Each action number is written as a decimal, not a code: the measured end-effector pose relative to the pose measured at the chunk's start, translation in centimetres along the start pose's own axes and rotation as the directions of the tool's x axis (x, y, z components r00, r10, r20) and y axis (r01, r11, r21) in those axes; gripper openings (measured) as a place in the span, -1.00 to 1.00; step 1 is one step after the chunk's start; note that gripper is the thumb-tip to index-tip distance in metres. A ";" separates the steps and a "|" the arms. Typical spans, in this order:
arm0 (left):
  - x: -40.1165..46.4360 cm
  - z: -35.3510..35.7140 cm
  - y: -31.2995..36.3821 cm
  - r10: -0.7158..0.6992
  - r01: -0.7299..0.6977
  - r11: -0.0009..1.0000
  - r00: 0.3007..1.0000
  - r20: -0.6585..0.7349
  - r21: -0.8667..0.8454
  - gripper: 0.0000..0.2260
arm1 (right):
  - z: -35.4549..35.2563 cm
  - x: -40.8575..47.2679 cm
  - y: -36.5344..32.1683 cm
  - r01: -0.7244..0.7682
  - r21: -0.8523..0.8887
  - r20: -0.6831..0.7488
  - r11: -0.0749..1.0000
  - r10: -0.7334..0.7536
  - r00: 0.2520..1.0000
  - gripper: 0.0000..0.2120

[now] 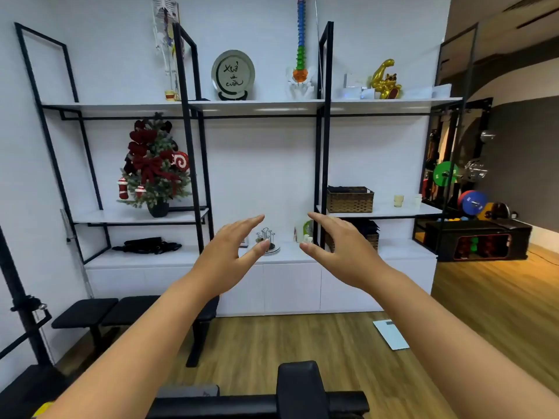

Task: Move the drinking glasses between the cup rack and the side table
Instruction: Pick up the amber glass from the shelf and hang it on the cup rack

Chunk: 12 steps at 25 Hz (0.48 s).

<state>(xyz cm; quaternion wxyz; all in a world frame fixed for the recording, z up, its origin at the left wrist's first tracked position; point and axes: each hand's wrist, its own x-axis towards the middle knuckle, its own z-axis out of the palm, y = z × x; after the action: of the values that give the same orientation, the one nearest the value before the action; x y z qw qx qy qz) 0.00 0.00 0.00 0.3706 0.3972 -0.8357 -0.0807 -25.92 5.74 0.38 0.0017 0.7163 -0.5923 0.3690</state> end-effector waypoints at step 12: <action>-1.0 6.7 10.7 0.174 -0.163 0.976 0.983 0.063 -0.145 -0.48 | -9.7 -10.7 4.3 -0.198 -0.100 -0.087 0.975 0.189 0.978 -0.32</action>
<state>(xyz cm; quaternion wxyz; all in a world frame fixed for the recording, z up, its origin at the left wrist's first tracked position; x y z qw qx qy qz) -10.64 6.79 -0.72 0.3713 0.2949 -0.8720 -0.1217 -34.97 17.74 -0.13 0.0273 0.6392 -0.6779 0.3622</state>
